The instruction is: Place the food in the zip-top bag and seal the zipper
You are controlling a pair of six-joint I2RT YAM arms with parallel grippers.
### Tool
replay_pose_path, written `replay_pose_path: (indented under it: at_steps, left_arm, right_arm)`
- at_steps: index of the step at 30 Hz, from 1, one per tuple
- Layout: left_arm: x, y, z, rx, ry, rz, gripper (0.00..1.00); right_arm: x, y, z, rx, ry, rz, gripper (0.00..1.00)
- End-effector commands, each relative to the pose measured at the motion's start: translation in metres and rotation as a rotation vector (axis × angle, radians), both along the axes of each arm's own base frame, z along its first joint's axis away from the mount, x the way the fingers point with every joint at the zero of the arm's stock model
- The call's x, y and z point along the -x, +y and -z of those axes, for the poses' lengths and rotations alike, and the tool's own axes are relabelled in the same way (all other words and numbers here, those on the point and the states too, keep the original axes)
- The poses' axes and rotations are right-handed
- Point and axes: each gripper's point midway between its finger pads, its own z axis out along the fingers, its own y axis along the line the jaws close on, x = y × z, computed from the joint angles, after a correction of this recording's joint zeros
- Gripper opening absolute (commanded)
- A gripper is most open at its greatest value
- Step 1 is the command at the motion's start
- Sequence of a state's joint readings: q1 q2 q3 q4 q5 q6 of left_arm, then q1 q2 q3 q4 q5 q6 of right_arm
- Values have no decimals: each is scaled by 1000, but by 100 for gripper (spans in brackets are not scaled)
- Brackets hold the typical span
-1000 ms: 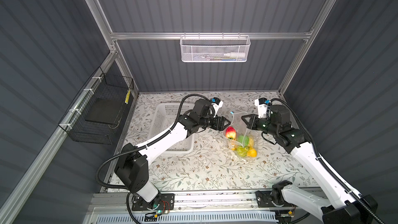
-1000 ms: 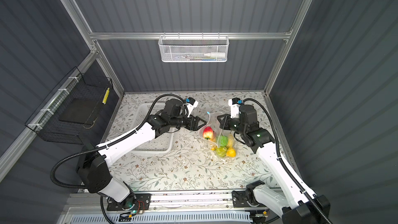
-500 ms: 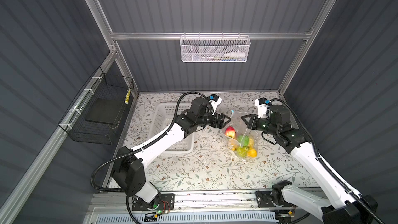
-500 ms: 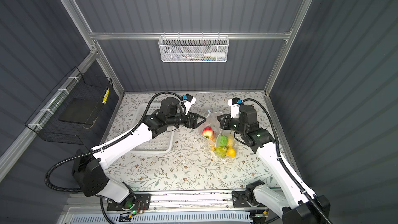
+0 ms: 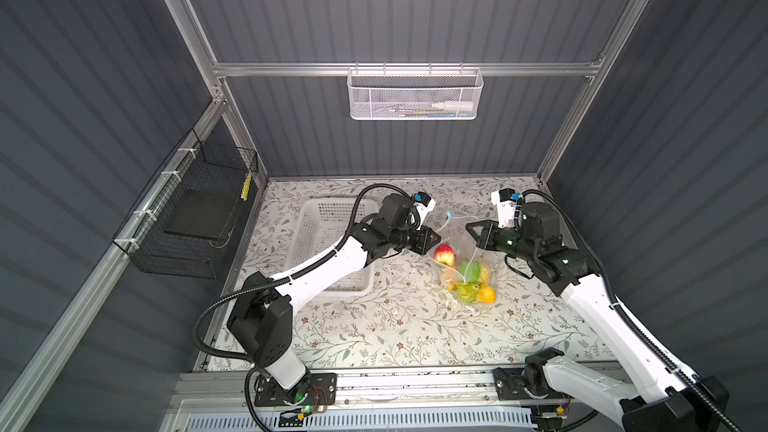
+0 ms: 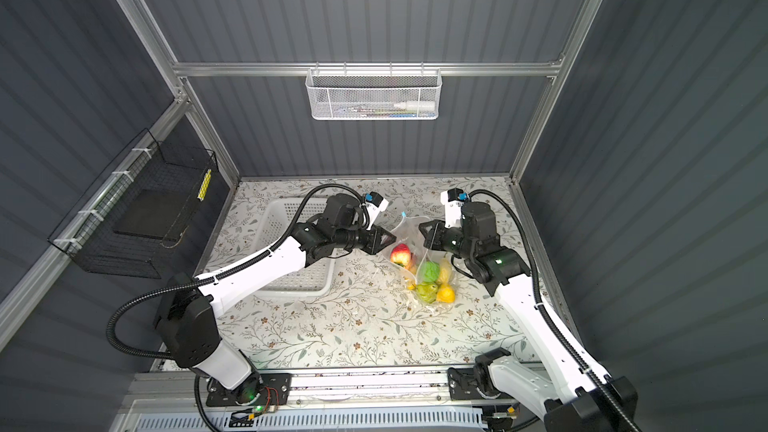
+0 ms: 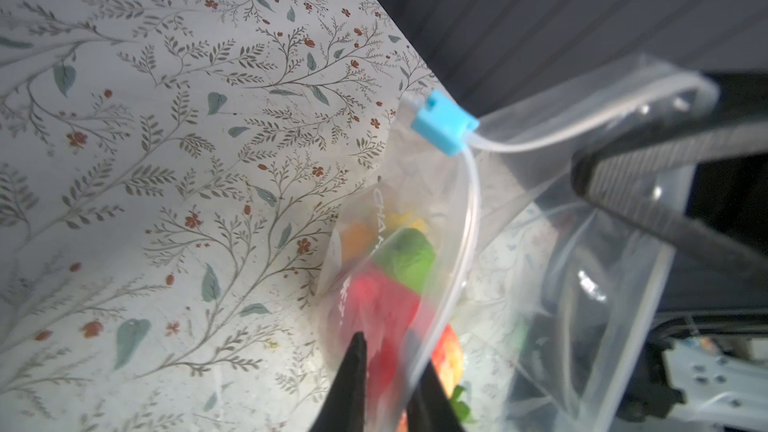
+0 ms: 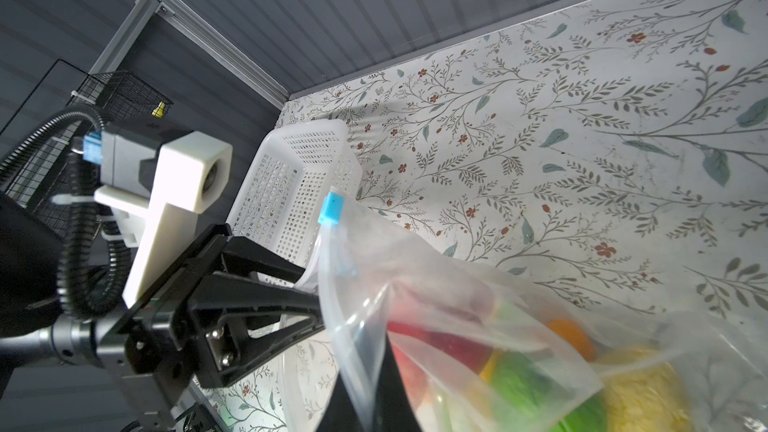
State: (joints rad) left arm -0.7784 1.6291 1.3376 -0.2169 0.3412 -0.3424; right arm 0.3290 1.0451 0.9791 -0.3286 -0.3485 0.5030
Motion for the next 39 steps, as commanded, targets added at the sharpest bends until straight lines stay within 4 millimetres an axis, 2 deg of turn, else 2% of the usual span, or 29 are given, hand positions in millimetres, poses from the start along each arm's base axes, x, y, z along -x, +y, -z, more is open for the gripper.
replay_pose_path:
  at_steps: [1,3,4,8,13,17,21,23,24,28,30,32,37,39]
  left_arm:
    - [4,-1,-41,65,-53,8,0]
    - [6,0,-57,97,-60,1,0]
    - [8,0,-63,111,-64,1,0]
    - [14,1,-92,181,-85,-18,0]
    - [11,9,-117,260,-113,-103,0]
    - [10,12,-129,312,-127,-141,0]
    - [-1,20,-123,309,-137,-225,0]
    - [-4,20,-120,315,-136,-240,0]
    - [-5,20,-119,321,-135,-243,0]
    - [-8,18,-113,307,-130,-247,0]
    - [-9,17,-112,302,-127,-250,0]
    - [-10,17,-109,298,-123,-252,0]
    - [-12,16,-107,302,-112,-261,0]
    - [-13,16,-107,303,-113,-266,0]
  right_arm:
    - [1,10,-16,13,-35,-67,0]
    - [0,16,-26,32,-58,-102,0]
    - [4,18,-24,52,-36,-117,0]
    - [8,24,-46,96,-90,-150,0]
    - [13,26,-54,100,-113,-171,0]
    - [26,33,-55,104,-130,-229,0]
    - [40,42,-45,121,-111,-306,2]
    - [45,48,-39,134,-108,-336,8]
    - [47,50,-39,136,-113,-349,14]
    - [48,52,-48,147,-168,-357,35]
    - [45,51,-54,153,-202,-349,55]
    - [41,53,-57,157,-216,-352,65]
    - [40,63,-58,199,-234,-365,69]
    - [35,69,-47,289,-232,-353,70]
